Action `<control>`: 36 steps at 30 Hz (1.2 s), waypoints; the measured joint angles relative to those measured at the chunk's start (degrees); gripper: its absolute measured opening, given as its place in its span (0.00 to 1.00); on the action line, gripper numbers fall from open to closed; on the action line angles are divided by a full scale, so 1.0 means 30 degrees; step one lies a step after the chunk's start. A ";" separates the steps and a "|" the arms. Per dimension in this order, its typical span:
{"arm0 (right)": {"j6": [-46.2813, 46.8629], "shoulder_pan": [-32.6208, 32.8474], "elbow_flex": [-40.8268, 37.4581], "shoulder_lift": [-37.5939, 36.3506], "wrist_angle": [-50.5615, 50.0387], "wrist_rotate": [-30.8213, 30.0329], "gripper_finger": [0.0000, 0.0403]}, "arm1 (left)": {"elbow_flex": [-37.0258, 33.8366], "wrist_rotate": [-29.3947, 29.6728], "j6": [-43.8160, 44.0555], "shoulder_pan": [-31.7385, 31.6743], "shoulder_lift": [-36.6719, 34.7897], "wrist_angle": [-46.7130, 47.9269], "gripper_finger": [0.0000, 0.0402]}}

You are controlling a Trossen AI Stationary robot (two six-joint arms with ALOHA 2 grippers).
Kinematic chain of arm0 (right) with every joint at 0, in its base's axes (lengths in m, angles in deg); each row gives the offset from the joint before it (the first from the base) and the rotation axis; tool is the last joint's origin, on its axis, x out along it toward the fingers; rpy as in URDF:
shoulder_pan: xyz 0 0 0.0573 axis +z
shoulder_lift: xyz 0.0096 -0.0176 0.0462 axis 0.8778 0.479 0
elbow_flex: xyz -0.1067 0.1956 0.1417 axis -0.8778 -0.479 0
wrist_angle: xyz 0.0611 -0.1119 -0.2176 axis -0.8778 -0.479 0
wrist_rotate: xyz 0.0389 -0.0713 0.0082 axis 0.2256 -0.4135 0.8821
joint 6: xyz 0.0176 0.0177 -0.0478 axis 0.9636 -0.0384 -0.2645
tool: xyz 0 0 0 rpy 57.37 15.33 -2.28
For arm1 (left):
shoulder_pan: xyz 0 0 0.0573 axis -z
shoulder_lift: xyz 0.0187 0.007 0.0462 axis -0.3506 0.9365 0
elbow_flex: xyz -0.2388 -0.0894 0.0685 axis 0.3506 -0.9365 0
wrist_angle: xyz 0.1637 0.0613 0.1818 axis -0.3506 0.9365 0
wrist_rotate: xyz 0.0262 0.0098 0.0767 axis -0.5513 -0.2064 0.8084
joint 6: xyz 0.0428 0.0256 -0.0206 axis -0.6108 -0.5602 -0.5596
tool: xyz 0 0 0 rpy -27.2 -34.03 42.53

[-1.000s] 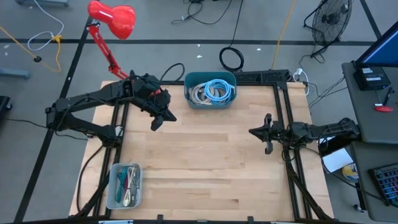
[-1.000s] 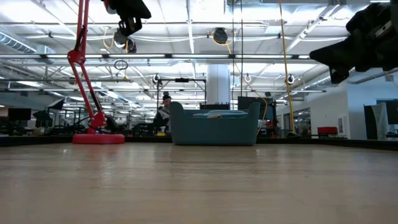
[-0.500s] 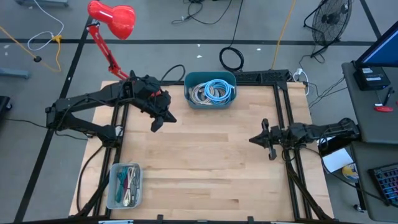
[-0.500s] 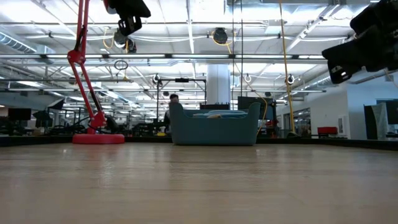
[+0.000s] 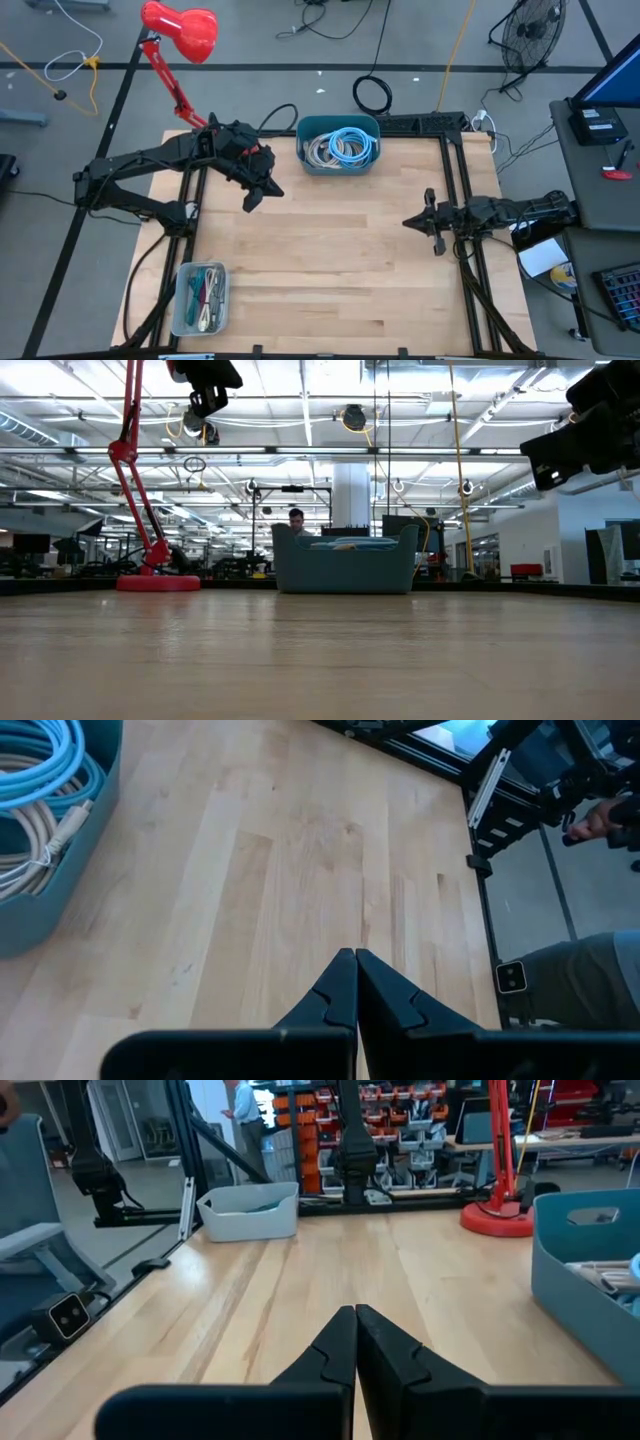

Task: Pick & Place USB Port
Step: Return to Home Position

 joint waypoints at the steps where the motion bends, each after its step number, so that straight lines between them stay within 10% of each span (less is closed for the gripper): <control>1: -0.0053 0.0000 0.0000 -0.0085 0.0006 0.0006 0.00 | 0.0000 0.0005 0.0005 0.0000 0.0002 -0.0002 0.00; 36: -0.1333 -0.1107 -0.1071 -0.0106 0.5046 0.0873 0.00 | -0.0276 -0.0552 -0.1535 -0.0696 -0.0637 0.0560 0.00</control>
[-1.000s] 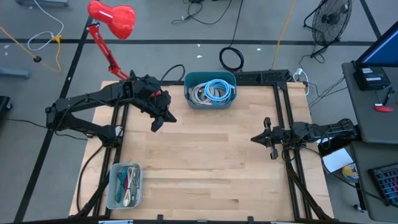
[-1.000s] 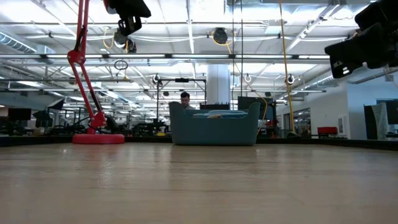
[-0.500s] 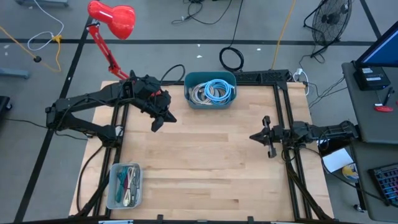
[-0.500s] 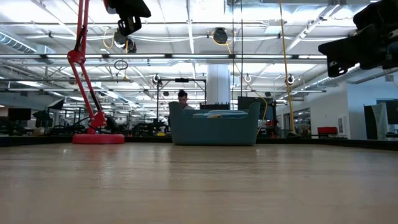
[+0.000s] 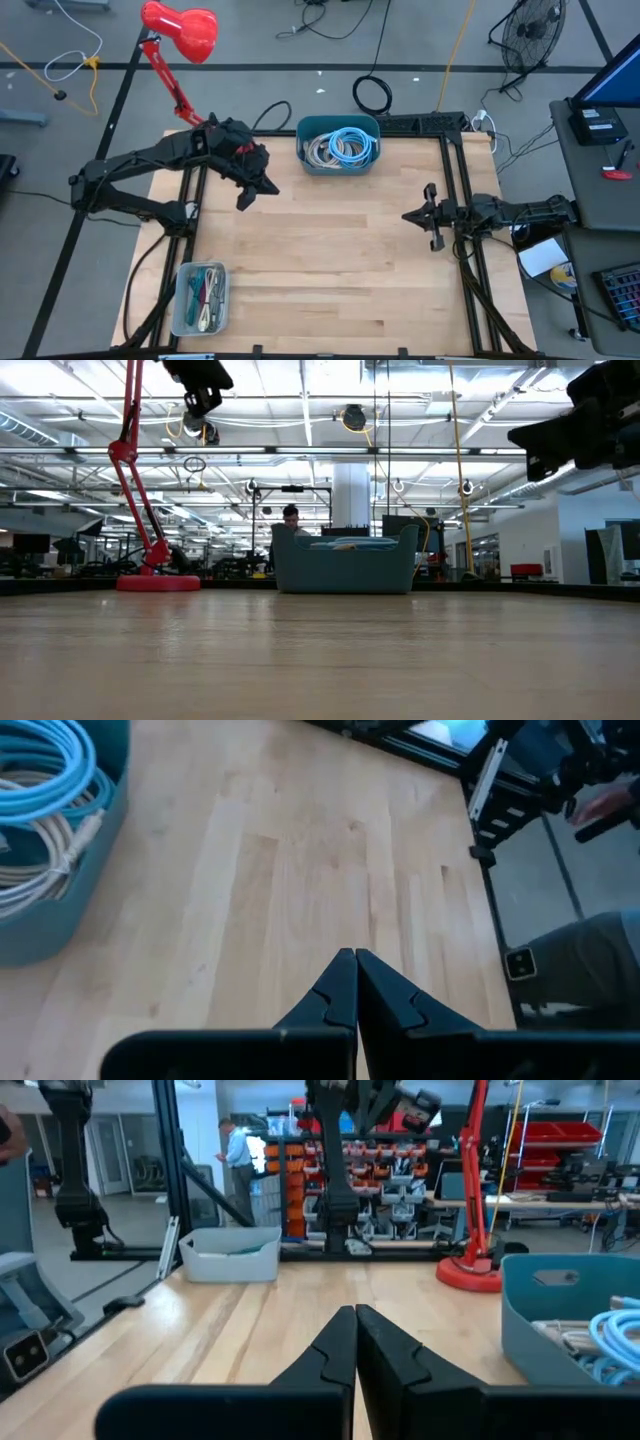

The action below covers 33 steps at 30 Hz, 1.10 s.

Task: Pick & Place USB Port
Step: Return to Home Position

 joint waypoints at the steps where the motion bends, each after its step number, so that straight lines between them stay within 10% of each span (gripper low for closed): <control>1: -0.0003 0.0000 0.0000 0.0007 0.0229 0.0000 0.00 | -0.0406 0.0180 0.0070 0.0026 -0.0359 -0.0316 0.00; 10: 0.0000 0.0000 0.0000 0.0029 0.0476 0.0020 0.00 | -1.0237 0.1951 0.6425 0.1371 -0.6094 -0.8384 0.00; 22: 0.0000 0.0000 0.0000 0.0029 0.0549 0.0058 0.00 | -1.7108 1.3330 0.8847 0.3898 -1.4361 -1.2361 0.00; 33: 0.0000 0.0000 0.0000 0.0029 0.0585 0.0072 0.00 | -2.1464 1.1989 0.7514 0.5089 -1.7800 -1.6742 0.00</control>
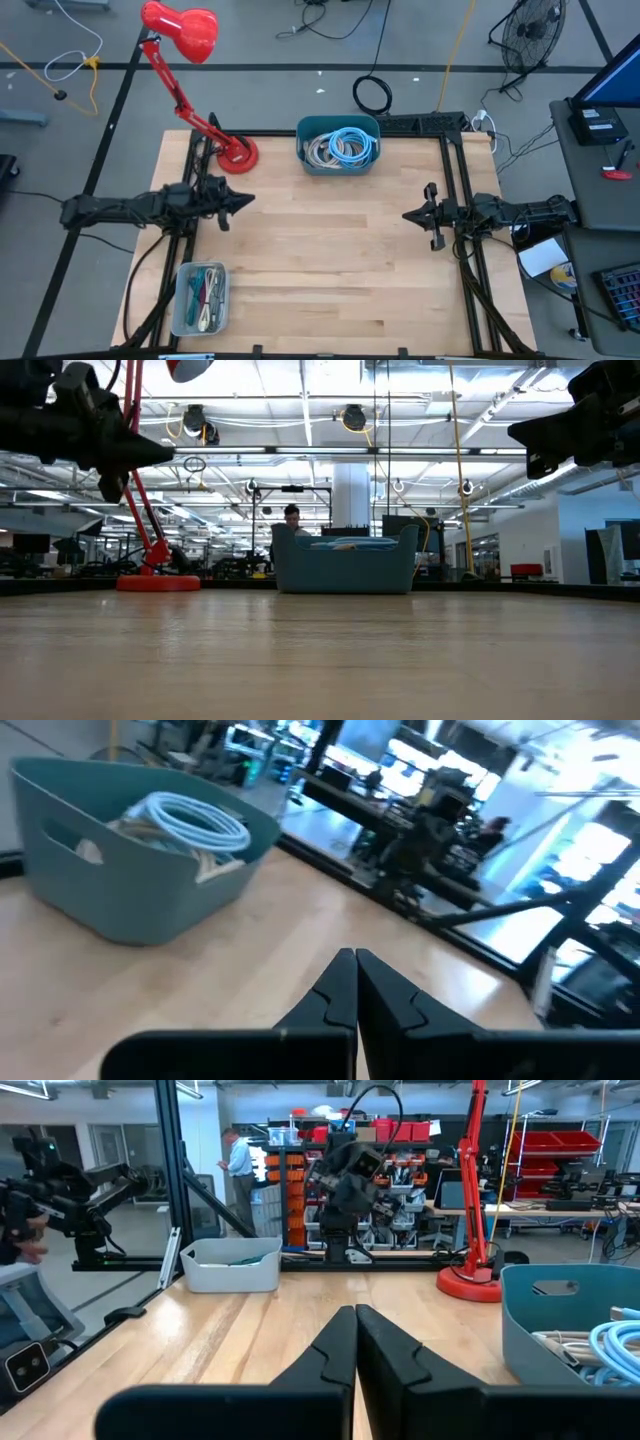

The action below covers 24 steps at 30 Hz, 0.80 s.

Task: Pick & Place USB Port
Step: Return to Home Position

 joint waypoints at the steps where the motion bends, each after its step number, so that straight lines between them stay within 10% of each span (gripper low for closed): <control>1: 0.0000 0.0000 0.0000 0.0000 0.0000 -0.0007 0.00 | -0.0305 -0.0247 -0.0039 0.0000 -0.0160 -0.0270 0.00; 24: 0.0007 0.0000 0.0000 0.0003 0.0004 0.0001 0.00 | -0.1553 0.0071 -0.0984 -0.0905 -0.0664 0.1058 0.01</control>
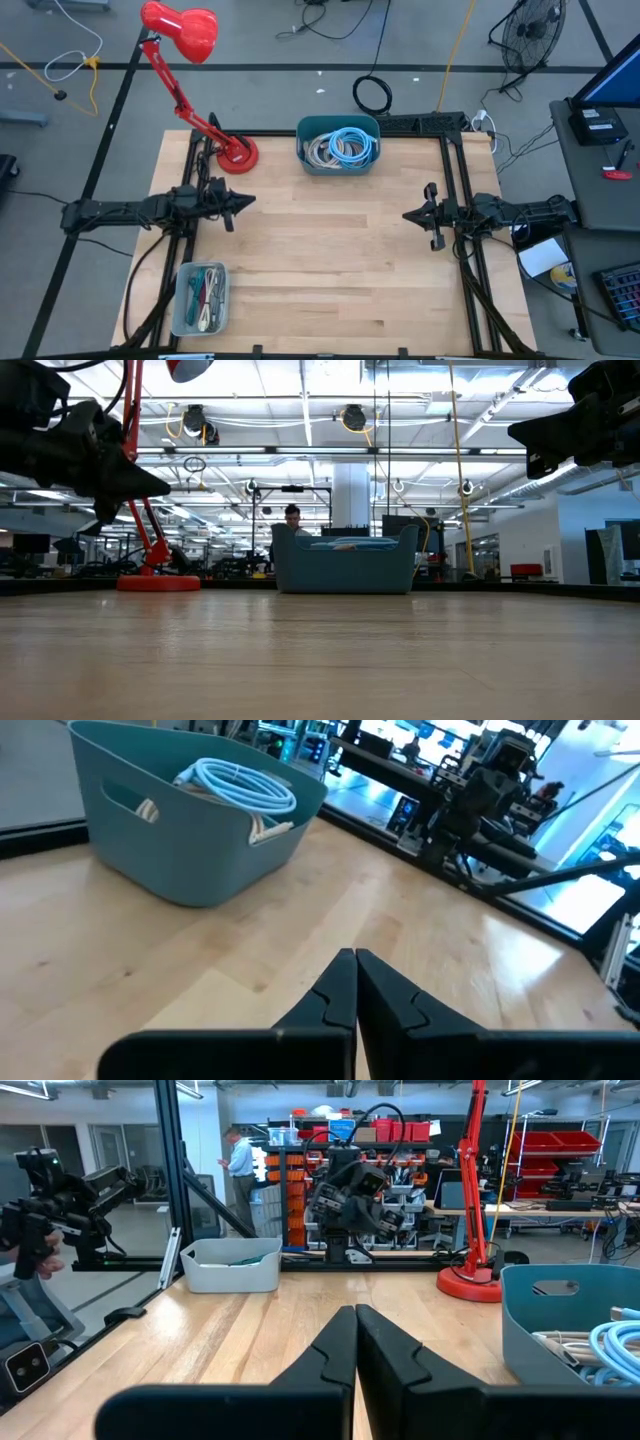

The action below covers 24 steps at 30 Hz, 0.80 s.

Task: Pick & Place USB Port
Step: Return to Home Position

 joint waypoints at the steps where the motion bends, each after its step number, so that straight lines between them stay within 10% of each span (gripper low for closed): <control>1: 0.0000 0.0000 0.0000 -0.0003 0.0003 0.0000 0.00 | 0.0000 -0.0003 0.0197 -0.0066 0.0000 0.0012 0.01; 10: -0.0006 0.0000 0.0000 0.0004 -0.0004 0.0000 0.00 | 0.0000 -0.0079 -0.0039 -0.0137 0.0000 0.0019 0.04; 19: 0.0000 0.0001 0.0000 0.0002 -0.0004 0.0000 0.00 | 0.0007 -0.2324 -1.0510 0.0001 0.0166 0.0573 0.02; 24: -0.0007 0.0000 0.0000 0.0004 -0.0004 0.0000 0.00 | 0.0000 -0.1385 -1.0229 -0.0455 0.1211 0.0508 0.01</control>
